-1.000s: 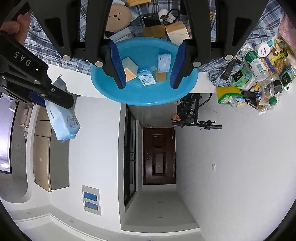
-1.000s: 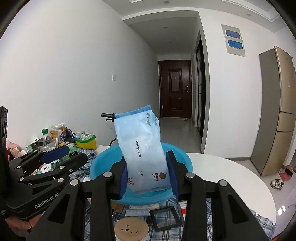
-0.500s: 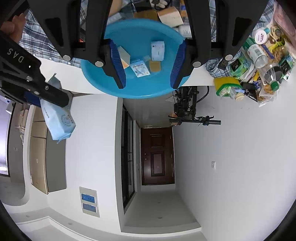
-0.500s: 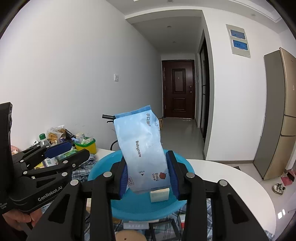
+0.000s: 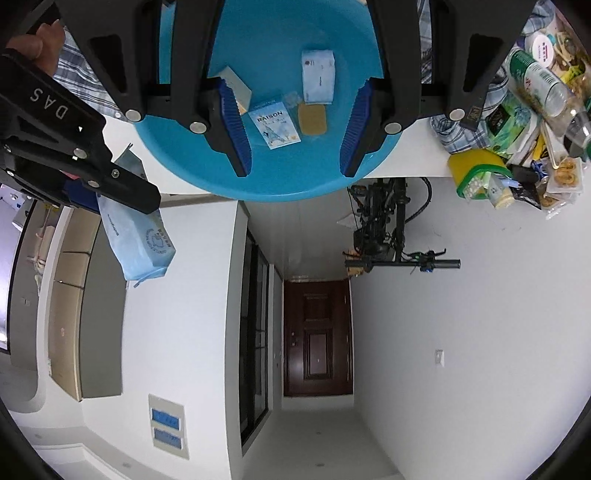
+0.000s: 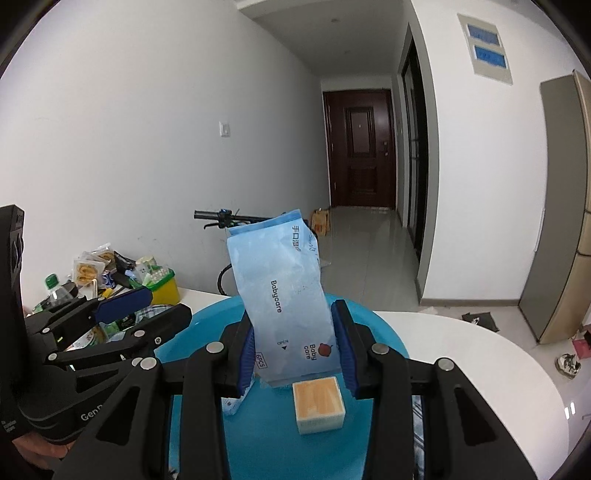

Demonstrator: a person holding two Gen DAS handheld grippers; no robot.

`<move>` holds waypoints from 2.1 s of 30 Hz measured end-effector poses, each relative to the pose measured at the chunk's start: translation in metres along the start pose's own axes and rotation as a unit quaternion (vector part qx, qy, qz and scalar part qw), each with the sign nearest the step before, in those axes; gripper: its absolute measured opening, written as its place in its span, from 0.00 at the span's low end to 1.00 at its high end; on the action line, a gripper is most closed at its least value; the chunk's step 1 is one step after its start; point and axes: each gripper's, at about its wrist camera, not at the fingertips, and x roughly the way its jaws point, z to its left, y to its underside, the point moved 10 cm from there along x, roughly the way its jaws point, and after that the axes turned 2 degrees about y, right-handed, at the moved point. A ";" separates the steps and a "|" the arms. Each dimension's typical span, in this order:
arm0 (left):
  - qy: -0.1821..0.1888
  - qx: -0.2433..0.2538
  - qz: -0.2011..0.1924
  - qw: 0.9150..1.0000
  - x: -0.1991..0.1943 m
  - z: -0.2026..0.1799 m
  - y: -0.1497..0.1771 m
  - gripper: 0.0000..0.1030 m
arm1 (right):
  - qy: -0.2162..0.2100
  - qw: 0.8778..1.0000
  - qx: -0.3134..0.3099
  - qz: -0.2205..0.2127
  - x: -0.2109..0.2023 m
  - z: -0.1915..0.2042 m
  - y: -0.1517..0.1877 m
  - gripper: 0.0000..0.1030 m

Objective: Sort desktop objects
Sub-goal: 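Lower the wipes pack into the basin and open the right tool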

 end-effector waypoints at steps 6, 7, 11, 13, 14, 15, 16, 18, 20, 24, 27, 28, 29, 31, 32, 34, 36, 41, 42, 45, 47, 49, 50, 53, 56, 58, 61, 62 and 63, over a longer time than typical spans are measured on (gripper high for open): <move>-0.018 -0.001 0.018 1.000 0.046 0.014 -0.005 0.51 | -0.015 0.998 0.020 0.056 0.055 -0.010 0.007 0.36; -0.017 -0.002 0.024 1.000 0.054 0.015 -0.006 0.51 | -0.020 0.997 0.025 0.065 0.062 -0.011 0.009 0.36; -0.010 -0.003 0.065 0.998 0.083 0.019 -0.003 0.51 | -0.023 0.994 0.022 0.101 0.088 -0.015 0.014 0.36; 0.000 -0.019 0.094 0.995 0.101 0.022 0.001 0.51 | -0.031 0.991 0.028 0.123 0.101 -0.016 0.019 0.36; 0.002 -0.022 0.097 0.995 0.105 0.021 0.001 0.51 | -0.029 0.991 0.029 0.130 0.108 -0.018 0.019 0.36; -0.002 -0.020 0.099 0.995 0.111 0.022 0.001 0.51 | -0.026 0.990 0.026 0.135 0.115 -0.018 0.020 0.36; -0.007 -0.017 0.103 0.995 0.116 0.022 0.002 0.51 | -0.024 0.989 0.027 0.142 0.122 -0.019 0.021 0.36; -0.011 -0.020 0.120 0.992 0.128 0.025 0.004 0.51 | -0.030 0.986 0.030 0.164 0.134 -0.023 0.026 0.36; -0.006 -0.027 0.149 0.988 0.140 0.028 0.012 0.51 | -0.032 0.982 0.026 0.186 0.144 -0.026 0.031 0.36; -0.005 -0.029 0.198 0.980 0.162 0.036 0.031 0.51 | -0.036 0.971 0.008 0.236 0.163 -0.028 0.048 0.36; 0.007 -0.042 0.240 0.970 0.177 0.037 0.048 0.51 | -0.043 0.962 0.003 0.269 0.172 -0.028 0.062 0.36; 0.010 -0.048 0.252 0.966 0.181 0.038 0.053 0.51 | -0.049 0.958 0.008 0.281 0.175 -0.028 0.067 0.36; 0.011 -0.051 0.263 0.963 0.185 0.038 0.059 0.51 | -0.053 0.955 0.013 0.293 0.178 -0.028 0.072 0.36; 0.010 -0.050 0.280 0.959 0.192 0.038 0.068 0.51 | -0.053 0.949 0.016 0.309 0.183 -0.030 0.080 0.36; 0.009 -0.047 0.287 0.957 0.194 0.038 0.072 0.51 | -0.050 0.947 0.015 0.318 0.186 -0.032 0.085 0.36; 0.011 -0.044 0.299 0.953 0.198 0.036 0.078 0.51 | -0.049 0.941 0.022 0.334 0.190 -0.036 0.092 0.36; 0.012 -0.046 0.308 0.950 0.201 0.035 0.082 0.51 | -0.050 0.934 0.037 0.351 0.195 -0.038 0.098 0.36; 0.010 -0.058 0.335 0.940 0.211 0.040 0.098 0.51 | -0.060 0.919 0.054 0.386 0.207 -0.037 0.113 0.36; 0.012 -0.061 0.341 0.938 0.211 0.040 0.101 0.51 | -0.064 0.916 0.058 0.391 0.209 -0.035 0.114 0.36; 0.016 -0.061 0.354 0.933 0.213 0.040 0.109 0.51 | -0.068 0.913 0.058 0.397 0.212 -0.035 0.117 0.36; 0.009 -0.063 0.359 0.931 0.215 0.043 0.113 0.51 | -0.069 0.912 0.058 0.401 0.213 -0.035 0.120 0.36; 0.006 -0.067 0.364 0.929 0.217 0.045 0.116 0.51 | -0.069 0.909 0.060 0.407 0.216 -0.035 0.124 0.36; 0.006 -0.069 0.366 0.928 0.218 0.045 0.116 0.51 | -0.068 0.908 0.060 0.410 0.216 -0.036 0.126 0.36; 0.008 -0.075 0.369 0.926 0.221 0.044 0.118 0.51 | -0.069 0.904 0.054 0.418 0.218 -0.035 0.131 0.36; 0.008 -0.072 0.374 0.925 0.222 0.043 0.121 0.50 | -0.071 0.902 0.053 0.422 0.218 -0.034 0.134 0.36; 0.008 -0.071 0.376 0.924 0.223 0.043 0.122 0.50 | -0.073 0.901 0.057 0.424 0.219 -0.034 0.136 0.36; 0.010 -0.075 0.377 0.923 0.224 0.043 0.122 0.50 | -0.074 0.900 0.057 0.425 0.219 -0.034 0.136 0.36; 0.010 -0.075 0.378 0.923 0.223 0.042 0.123 0.50 | -0.073 0.901 0.057 0.425 0.219 -0.034 0.136 0.36; 0.009 -0.075 0.378 0.923 0.224 0.042 0.122 0.50 | -0.073 0.901 0.057 0.425 0.220 -0.034 0.136 0.36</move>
